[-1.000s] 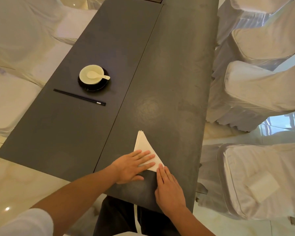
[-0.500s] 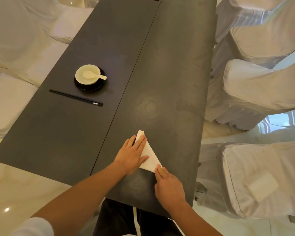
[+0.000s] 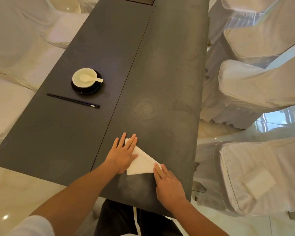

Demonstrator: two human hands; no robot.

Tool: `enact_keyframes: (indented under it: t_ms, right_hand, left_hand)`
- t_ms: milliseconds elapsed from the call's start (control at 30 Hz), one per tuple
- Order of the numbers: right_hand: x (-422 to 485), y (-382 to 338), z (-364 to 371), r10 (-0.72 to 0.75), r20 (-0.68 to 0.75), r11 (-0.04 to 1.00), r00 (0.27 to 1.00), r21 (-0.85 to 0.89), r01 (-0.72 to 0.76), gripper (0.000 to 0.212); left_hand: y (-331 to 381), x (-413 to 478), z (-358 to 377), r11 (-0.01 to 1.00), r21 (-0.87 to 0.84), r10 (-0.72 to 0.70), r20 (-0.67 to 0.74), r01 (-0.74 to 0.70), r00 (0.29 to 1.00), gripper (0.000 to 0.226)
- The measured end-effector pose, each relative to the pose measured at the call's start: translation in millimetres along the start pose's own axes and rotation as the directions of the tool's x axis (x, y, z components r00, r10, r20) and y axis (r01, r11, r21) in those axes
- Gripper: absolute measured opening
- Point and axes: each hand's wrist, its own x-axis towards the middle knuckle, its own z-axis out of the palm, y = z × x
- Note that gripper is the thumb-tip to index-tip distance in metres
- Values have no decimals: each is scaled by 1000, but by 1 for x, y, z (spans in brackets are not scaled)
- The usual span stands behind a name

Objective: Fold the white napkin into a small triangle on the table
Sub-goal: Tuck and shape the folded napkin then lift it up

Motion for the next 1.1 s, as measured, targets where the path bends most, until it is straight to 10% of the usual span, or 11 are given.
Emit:
enact_keyframes:
  t_ms: [633,933,1100]
  right_hand:
    - [49,-1,-39,19,-31,975,999,-220,-25,66]
    - [56,-7,-41,64,-197,982,978,-160,-97,37]
    - [54,-9,-37,126,-175,976,977,-155,-153,46]
  left_hand:
    - [39,-72,53,958,-161,-244,-19,238,970,75]
    - [27,-63,27,913,-323,-322,-197,249,926,40]
    - [26,-50,17,870,-382,-365,-69,313,929,28]
